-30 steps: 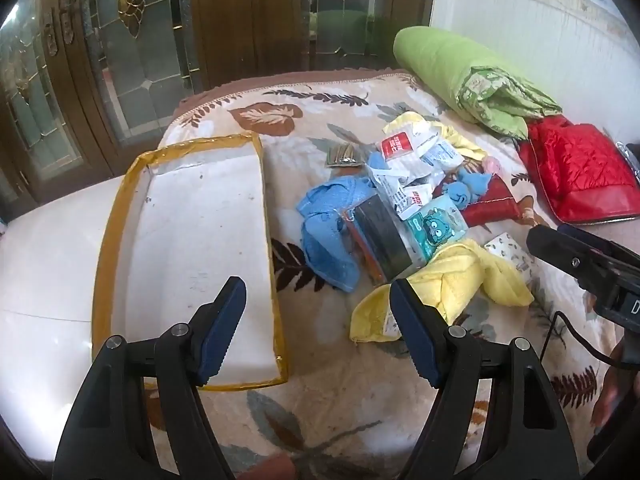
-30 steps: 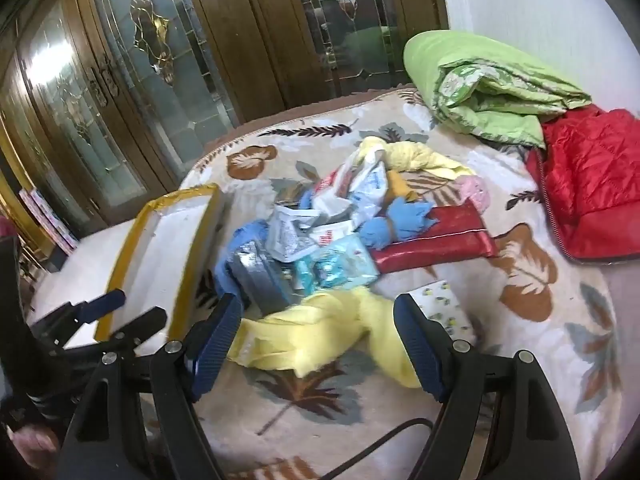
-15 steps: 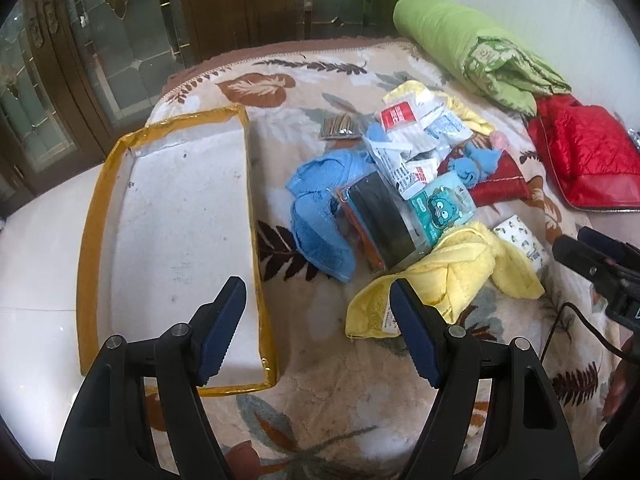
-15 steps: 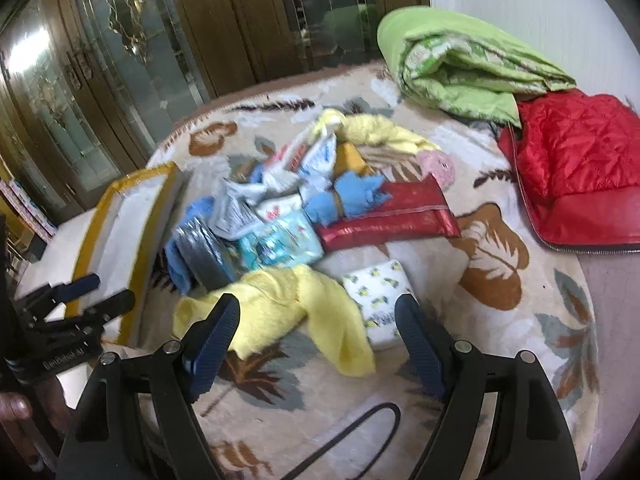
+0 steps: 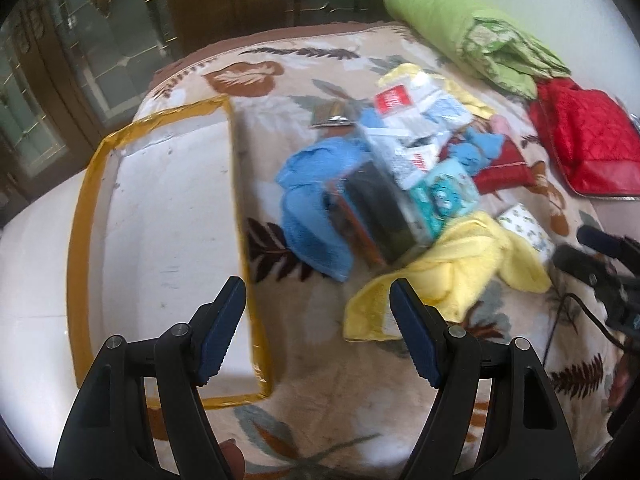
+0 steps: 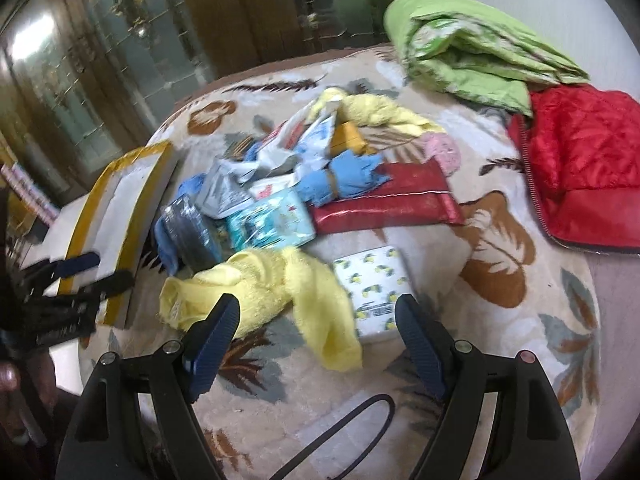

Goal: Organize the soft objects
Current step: 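Move both grippers toward the pile of towels and packets, then grasp the yellow towel with the right gripper while the left grasps the black wrapped package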

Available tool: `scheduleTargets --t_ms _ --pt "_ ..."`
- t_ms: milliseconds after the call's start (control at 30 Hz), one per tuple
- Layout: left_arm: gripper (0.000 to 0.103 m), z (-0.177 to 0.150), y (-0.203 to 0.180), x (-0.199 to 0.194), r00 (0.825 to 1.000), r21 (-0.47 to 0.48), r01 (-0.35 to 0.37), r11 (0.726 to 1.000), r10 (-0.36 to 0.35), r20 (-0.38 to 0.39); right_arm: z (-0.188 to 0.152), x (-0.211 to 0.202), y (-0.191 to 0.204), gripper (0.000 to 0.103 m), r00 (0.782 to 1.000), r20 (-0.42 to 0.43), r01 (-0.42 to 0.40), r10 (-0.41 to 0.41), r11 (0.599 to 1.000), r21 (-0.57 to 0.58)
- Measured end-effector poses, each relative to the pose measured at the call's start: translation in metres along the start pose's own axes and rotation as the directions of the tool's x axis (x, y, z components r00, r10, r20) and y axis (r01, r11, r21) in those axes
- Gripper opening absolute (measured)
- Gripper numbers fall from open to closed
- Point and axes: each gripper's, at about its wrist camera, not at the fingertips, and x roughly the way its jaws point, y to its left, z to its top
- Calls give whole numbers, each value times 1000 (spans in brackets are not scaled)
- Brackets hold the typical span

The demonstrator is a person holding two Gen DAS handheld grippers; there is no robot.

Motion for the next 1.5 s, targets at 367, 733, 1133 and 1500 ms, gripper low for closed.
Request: scheduleTargets --t_ms 367,733,1133,1500 --pt "75 26 5 25 998 -96 -8 995 2 -59 -9 36 20 80 970 -112 -204 216 973 108" --pt "75 47 -13 64 989 -144 8 990 -29 -145 -14 63 11 80 963 -99 -222 250 948 230" --pt "75 58 -32 84 982 -143 22 990 -48 -181 -5 90 9 80 972 -74 -192 224 932 308" --pt "69 55 -34 91 979 -162 52 985 -83 -185 -8 91 8 43 982 -51 -167 183 960 227"
